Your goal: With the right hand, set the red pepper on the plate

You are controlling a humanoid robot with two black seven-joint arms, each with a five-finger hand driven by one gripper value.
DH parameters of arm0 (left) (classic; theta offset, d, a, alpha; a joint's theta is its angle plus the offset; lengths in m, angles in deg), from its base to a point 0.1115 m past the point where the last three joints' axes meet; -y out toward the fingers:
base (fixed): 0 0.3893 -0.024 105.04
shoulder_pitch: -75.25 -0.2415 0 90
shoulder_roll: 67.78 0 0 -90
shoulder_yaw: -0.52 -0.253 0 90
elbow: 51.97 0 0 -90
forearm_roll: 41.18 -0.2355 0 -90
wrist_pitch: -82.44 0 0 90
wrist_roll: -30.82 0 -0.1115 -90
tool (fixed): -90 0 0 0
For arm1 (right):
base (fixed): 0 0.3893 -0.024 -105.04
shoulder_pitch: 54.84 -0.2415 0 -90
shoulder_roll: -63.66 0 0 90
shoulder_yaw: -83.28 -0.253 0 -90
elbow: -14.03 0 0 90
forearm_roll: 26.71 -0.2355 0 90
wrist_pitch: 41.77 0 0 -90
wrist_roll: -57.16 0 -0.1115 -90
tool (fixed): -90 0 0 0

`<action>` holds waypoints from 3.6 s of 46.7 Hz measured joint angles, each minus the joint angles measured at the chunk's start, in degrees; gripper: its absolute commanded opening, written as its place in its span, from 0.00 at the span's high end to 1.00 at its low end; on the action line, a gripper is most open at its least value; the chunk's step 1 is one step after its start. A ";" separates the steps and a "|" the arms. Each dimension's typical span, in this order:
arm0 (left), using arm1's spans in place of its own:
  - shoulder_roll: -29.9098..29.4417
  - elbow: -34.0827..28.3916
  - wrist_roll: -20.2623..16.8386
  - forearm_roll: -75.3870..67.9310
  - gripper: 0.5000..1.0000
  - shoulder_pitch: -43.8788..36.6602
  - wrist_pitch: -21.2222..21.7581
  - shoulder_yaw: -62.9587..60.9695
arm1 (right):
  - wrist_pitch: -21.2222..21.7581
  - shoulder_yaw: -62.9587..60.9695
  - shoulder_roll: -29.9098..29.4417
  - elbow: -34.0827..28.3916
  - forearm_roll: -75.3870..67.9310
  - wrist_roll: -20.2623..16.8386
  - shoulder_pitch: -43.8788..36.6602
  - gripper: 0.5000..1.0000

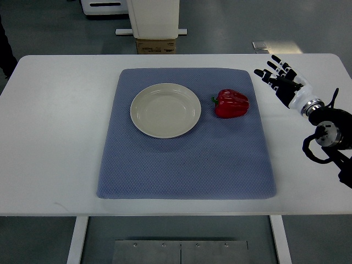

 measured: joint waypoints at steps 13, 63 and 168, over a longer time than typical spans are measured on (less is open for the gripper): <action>0.00 0.09 0.00 -0.10 0.00 0.13 -0.52 0.00 | 0.08 -0.03 0.04 0.13 0.00 0.04 -0.07 0.00; 0.00 0.00 0.00 0.09 0.00 -0.03 0.01 0.00 | 0.02 -0.28 -0.16 3.41 -0.09 1.72 -0.16 0.00; 0.00 0.00 0.00 0.10 0.00 -0.03 0.02 0.00 | 2.47 4.99 0.75 5.37 11.94 11.56 -3.26 0.00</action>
